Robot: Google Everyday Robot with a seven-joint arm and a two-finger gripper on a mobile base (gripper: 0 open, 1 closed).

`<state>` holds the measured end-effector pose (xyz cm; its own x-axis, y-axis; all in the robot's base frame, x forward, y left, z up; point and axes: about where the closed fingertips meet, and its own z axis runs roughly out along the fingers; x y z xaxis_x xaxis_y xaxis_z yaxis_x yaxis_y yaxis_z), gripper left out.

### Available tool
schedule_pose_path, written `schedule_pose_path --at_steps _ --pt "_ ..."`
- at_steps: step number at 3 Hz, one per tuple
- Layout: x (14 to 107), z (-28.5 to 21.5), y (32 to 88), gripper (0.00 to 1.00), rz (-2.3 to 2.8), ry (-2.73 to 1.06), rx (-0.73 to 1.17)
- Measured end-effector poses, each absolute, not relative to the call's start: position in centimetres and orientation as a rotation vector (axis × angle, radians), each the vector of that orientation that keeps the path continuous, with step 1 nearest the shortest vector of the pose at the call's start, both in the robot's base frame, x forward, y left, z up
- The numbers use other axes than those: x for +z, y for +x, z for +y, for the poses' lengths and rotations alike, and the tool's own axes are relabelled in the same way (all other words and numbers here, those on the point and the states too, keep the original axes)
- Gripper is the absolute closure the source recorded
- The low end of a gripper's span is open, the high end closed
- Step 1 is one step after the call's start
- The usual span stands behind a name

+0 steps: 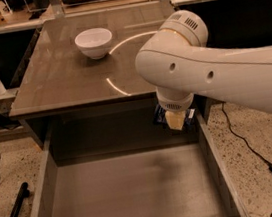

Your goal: Pick rxbar blueberry from top drawer and place on counter

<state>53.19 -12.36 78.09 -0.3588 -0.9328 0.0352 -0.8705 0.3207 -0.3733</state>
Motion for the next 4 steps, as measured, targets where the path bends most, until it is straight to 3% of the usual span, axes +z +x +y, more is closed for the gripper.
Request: schedule_pose_path --at_steps 4 --pt "85.0 -13.6 56.5 1.00 2.305 -1.603 -0.751"
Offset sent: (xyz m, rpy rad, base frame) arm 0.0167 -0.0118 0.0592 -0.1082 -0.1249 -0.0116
